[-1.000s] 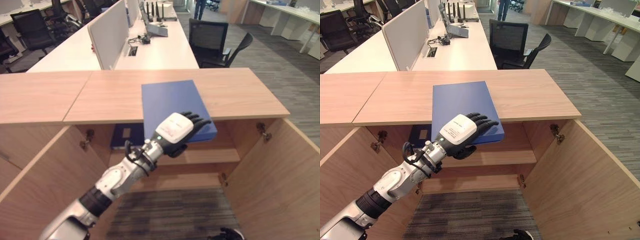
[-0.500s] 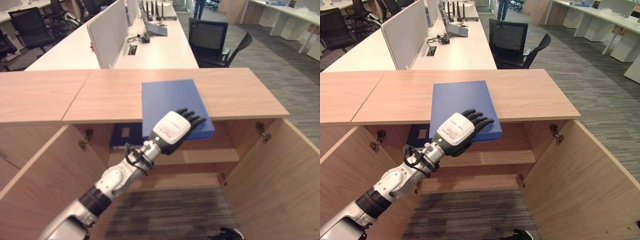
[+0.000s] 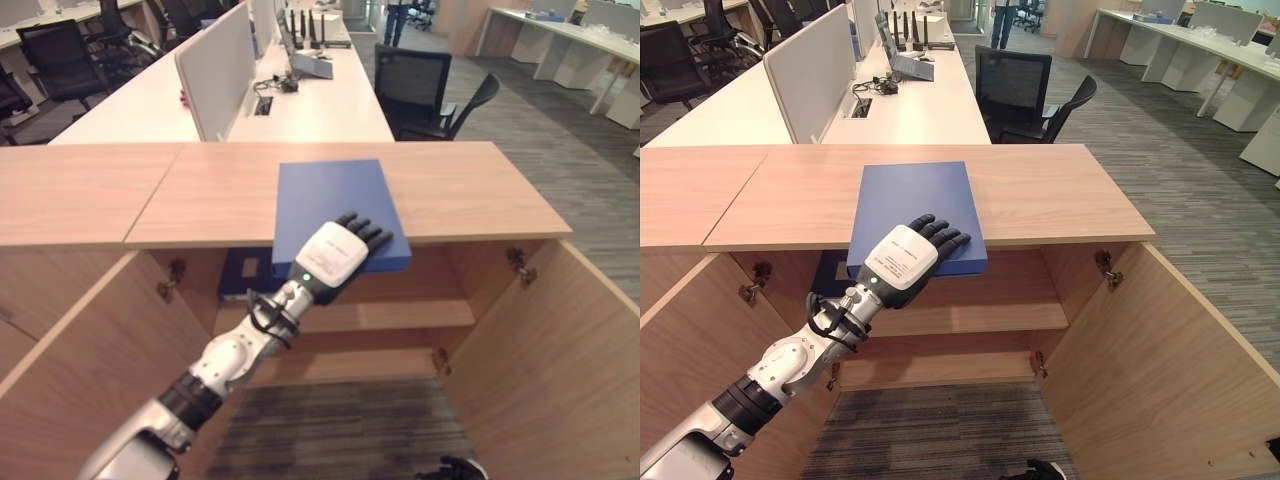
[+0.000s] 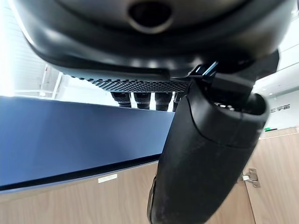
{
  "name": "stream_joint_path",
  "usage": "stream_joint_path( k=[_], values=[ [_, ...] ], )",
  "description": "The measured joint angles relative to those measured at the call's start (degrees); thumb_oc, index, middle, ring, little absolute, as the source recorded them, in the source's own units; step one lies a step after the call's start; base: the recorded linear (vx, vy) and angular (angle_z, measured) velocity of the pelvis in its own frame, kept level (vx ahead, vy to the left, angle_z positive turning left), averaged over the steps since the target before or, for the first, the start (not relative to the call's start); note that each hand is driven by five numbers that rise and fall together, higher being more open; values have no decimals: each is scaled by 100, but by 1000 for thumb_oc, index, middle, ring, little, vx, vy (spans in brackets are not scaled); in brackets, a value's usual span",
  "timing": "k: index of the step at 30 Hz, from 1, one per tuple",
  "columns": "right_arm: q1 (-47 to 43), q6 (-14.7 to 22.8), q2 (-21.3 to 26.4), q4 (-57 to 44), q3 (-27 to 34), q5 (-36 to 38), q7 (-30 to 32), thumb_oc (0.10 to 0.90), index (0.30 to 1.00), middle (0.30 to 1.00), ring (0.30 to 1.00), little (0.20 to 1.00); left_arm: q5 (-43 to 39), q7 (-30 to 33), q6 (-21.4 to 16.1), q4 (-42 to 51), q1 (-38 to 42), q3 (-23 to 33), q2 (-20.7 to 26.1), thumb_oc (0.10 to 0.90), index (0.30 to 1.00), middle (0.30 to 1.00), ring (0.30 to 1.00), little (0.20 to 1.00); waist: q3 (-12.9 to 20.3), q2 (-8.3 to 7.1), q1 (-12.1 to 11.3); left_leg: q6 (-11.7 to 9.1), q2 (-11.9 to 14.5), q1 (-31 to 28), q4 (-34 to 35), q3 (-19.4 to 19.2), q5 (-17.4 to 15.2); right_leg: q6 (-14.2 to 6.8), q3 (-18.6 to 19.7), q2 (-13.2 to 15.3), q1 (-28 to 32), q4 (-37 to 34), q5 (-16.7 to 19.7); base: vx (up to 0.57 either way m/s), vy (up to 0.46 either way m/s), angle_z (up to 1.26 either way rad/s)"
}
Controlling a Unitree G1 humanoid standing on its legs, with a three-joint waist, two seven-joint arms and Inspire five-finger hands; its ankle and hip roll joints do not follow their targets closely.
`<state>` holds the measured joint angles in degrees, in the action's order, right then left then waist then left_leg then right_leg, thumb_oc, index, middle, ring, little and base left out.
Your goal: Put the empty folder in the office cabinet
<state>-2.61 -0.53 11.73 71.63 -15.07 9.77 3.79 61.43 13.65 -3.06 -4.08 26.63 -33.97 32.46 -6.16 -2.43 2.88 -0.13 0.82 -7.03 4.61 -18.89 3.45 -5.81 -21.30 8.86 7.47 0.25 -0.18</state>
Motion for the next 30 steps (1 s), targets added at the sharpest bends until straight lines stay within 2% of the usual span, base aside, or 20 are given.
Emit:
stream_joint_path(
  k=[6,13,19,25,26,27,28,30],
  values=[
    [22,0,-2,-37,-2,0,1,800,900,900,900,900,41,0,51,-5,-1,0,2,800,900,900,900,900,14,-20,-1,0,0,-5,0,-26,0,-1,22,1,-5,-2,10,0,0,0],
    [51,-8,-4,-53,-44,-2,0,800,900,900,900,900,85,23,88,-158,-1,2,1,800,900,900,900,900,104,-113,3,1,3,-6,0,-32,0,42,27,-2,-5,-8,40,0,0,0],
    [63,-12,0,-53,-43,-2,4,800,900,900,900,900,241,122,278,-308,-14,15,1,800,900,900,900,900,134,-102,3,1,4,-14,0,-53,0,34,46,-2,-6,-12,53,0,0,0],
    [169,-14,3,-61,-41,-3,35,800,900,900,900,900,309,195,514,-607,-121,69,-2,800,900,900,900,900,307,-59,4,0,7,-14,1,-62,0,22,55,-4,-9,-17,46,0,0,0],
    [176,-14,4,-63,-41,-3,40,800,900,900,900,900,330,208,559,-651,-131,72,-5,667,700,700,700,700,316,-54,3,0,8,-14,1,-63,-1,16,57,-4,-10,-16,42,0,0,0],
    [191,-18,5,-81,-40,-4,43,800,900,900,900,900,389,214,576,-674,-133,116,-4,595,592,592,592,592,316,-53,2,-1,10,-15,1,-63,-1,6,57,-5,-11,-15,37,0,0,0],
    [216,-24,10,-131,-41,-4,46,800,900,900,900,900,423,224,577,-708,-135,172,-7,579,568,568,568,568,317,-53,2,-2,10,-16,1,-64,-1,6,58,-6,-10,-14,37,0,0,0],
    [239,-23,12,-158,-41,-4,47,800,900,900,900,900,422,251,667,-772,-142,291,-10,411,316,316,316,316,320,-49,5,-1,11,-17,1,-68,-1,4,62,-5,-11,-15,44,0,0,0]
  ],
)
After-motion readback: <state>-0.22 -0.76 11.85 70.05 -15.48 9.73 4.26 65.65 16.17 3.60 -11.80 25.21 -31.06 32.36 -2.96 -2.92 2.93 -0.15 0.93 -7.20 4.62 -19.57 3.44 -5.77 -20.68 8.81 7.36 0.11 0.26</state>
